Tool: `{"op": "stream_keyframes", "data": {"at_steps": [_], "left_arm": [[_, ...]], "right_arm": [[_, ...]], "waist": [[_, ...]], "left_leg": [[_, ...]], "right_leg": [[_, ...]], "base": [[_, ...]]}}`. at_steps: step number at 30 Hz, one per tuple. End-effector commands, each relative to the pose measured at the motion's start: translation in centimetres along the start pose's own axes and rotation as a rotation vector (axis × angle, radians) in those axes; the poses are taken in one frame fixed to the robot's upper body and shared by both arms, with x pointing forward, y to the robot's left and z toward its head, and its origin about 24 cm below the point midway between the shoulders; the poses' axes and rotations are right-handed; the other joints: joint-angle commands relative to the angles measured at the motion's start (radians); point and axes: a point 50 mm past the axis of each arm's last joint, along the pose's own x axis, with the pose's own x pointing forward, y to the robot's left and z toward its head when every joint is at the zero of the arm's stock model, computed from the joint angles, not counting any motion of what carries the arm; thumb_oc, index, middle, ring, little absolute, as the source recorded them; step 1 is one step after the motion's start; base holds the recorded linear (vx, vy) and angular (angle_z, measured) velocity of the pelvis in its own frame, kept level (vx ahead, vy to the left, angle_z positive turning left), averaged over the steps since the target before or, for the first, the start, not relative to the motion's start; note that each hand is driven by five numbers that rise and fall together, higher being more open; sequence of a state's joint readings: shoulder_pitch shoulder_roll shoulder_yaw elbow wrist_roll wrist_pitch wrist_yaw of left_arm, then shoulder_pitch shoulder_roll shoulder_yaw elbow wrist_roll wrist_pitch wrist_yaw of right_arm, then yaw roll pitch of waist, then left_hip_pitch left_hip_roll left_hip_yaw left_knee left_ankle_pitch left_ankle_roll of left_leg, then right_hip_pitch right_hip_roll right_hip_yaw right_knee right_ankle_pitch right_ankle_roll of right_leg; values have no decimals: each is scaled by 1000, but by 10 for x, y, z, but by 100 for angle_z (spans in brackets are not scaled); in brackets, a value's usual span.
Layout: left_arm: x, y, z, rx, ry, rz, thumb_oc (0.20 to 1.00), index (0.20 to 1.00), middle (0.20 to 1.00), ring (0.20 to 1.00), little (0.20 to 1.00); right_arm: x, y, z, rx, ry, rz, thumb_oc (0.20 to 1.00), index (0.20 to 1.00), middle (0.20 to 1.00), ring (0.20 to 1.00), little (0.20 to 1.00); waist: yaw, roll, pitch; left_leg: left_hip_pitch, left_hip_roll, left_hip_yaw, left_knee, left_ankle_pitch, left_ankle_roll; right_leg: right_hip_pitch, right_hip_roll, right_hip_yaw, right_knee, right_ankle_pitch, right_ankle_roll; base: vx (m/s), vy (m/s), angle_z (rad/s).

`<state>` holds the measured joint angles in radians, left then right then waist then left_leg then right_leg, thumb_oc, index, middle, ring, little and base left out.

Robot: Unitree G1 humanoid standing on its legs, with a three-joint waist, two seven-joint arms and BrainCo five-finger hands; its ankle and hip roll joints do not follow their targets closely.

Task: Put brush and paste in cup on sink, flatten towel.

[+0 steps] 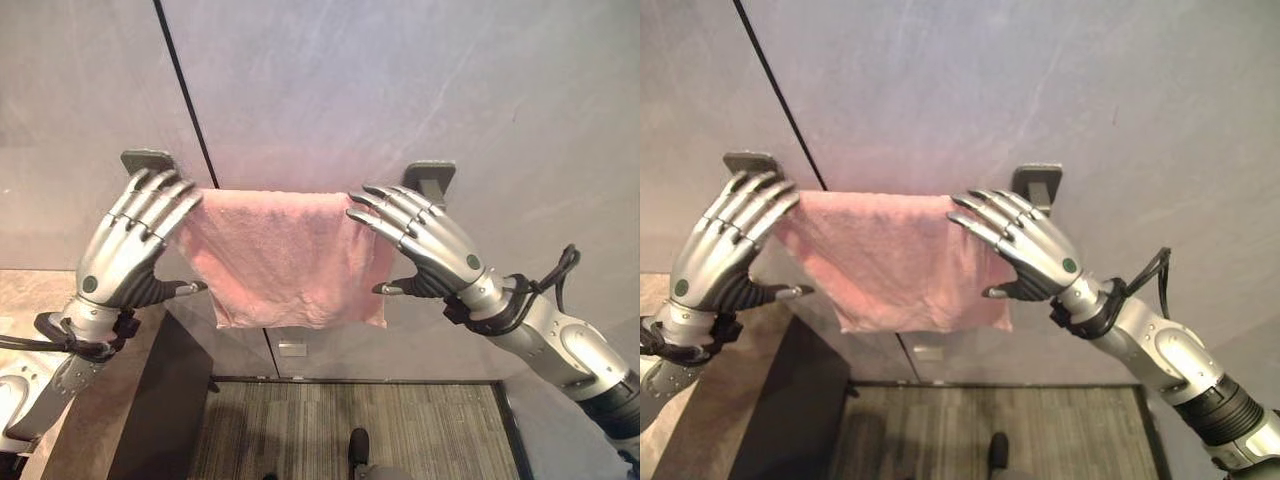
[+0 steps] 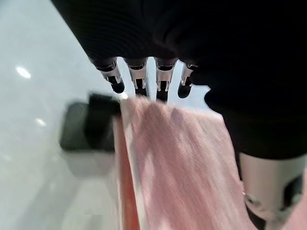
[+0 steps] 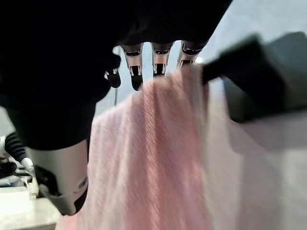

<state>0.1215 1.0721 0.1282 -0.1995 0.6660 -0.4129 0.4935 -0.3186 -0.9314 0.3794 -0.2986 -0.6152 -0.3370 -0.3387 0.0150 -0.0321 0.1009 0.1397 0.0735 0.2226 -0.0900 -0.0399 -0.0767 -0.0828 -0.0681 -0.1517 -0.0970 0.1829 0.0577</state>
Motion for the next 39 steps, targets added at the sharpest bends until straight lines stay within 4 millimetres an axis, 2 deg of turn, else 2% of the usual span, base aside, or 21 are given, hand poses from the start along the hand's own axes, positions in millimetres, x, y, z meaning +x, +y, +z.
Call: {"op": "stream_keyframes", "data": {"at_steps": [1, 5, 9, 14, 24, 32, 39], "left_arm": [[-1, -8, -5, -11, -29, -128, 1000, 1000, 1000, 1000, 1000], [-1, -10, -6, -14, -44, -197, 1000, 1000, 1000, 1000, 1000], [-1, -13, -6, -62, -51, -282, 1000, 1000, 1000, 1000, 1000], [-4, -15, -9, -97, -26, -321, 1000, 1000, 1000, 1000, 1000], [-39, -24, -29, -157, 197, -384, 1000, 1000, 1000, 1000, 1000], [-47, -25, -33, -157, 258, -379, 1000, 1000, 1000, 1000, 1000], [-44, -27, -30, -179, 242, -394, 1000, 1000, 1000, 1000, 1000]], "right_arm": [[-7, -2, -3, -7, 18, 39, 1000, 1000, 1000, 1000, 1000], [-17, -2, -8, 3, 67, 42, 1000, 1000, 1000, 1000, 1000], [-20, -1, -4, 103, 102, -9, 1000, 1000, 1000, 1000, 1000], [-22, -3, -5, 111, 114, -23, 1000, 1000, 1000, 1000, 1000], [-30, -11, -12, 101, 175, -43, 1000, 1000, 1000, 1000, 1000], [-31, -10, -15, 90, 191, -28, 1000, 1000, 1000, 1000, 1000], [-29, -14, -23, -104, 133, 138, 1000, 1000, 1000, 1000, 1000]], "waist": [[-21, 10, -16], [-33, 12, -9], [-37, 16, -3], [-40, 17, 0], [-32, 16, 7], [-24, 14, 6], [-25, 4, 3]], "left_leg": [[-97, 11, 26, 3, 88, -23], [-97, 11, 31, 3, 90, -23], [-98, 13, 38, 3, 91, -22], [-98, 15, 44, 3, 92, -22], [-109, 25, 63, 3, 99, -25], [-118, 30, 57, 3, 103, -28], [-120, 29, 39, 3, 104, -32]], "right_leg": [[147, -86, -41, 10, -85, 120], [144, -86, -35, 10, -81, 121], [138, -85, -28, 10, -77, 123], [131, -84, -21, 10, -73, 123], [105, -78, -8, 10, -65, 124], [102, -74, -15, 10, -69, 120], [118, -69, -34, 10, -78, 115]], "base": [[0, 0, 0], [0, 0, 0], [0, 0, 0], [0, 0, 0], [0, -1, 0], [7, -10, -7], [0, 0, 0]]}}
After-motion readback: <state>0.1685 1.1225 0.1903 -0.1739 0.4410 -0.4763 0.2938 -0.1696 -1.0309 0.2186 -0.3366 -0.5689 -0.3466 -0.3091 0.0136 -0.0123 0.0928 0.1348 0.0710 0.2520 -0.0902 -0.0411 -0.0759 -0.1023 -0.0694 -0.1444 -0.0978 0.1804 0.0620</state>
